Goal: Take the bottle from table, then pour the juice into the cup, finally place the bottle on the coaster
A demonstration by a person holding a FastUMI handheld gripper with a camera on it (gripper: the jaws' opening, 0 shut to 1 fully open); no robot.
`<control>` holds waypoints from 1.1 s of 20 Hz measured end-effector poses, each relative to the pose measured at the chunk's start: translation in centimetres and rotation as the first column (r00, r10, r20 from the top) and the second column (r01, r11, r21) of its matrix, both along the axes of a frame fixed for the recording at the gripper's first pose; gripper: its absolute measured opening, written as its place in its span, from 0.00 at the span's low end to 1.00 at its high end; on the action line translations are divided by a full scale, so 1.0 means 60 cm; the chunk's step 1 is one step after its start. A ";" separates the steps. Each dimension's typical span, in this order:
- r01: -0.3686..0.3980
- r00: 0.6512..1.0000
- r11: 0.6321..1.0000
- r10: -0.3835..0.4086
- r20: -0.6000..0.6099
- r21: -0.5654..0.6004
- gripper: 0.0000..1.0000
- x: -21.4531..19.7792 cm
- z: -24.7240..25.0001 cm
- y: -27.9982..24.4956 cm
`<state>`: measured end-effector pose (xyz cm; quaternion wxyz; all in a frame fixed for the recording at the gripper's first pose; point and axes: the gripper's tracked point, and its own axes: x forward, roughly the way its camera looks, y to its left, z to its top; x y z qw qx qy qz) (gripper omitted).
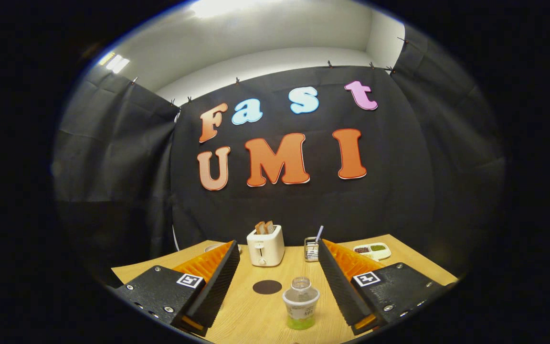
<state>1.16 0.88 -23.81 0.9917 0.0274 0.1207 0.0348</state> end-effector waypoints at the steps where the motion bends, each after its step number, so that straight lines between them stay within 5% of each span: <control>1: -0.003 1.000 1.000 0.003 -0.009 -0.006 0.98 -0.003 -0.017 -0.001; 15: 0.062 0.975 0.996 -0.074 -0.207 -0.065 0.97 0.001 -0.237 -0.040; 22: 0.109 0.957 0.993 -0.116 -0.264 -0.042 0.70 -0.005 -0.288 -0.046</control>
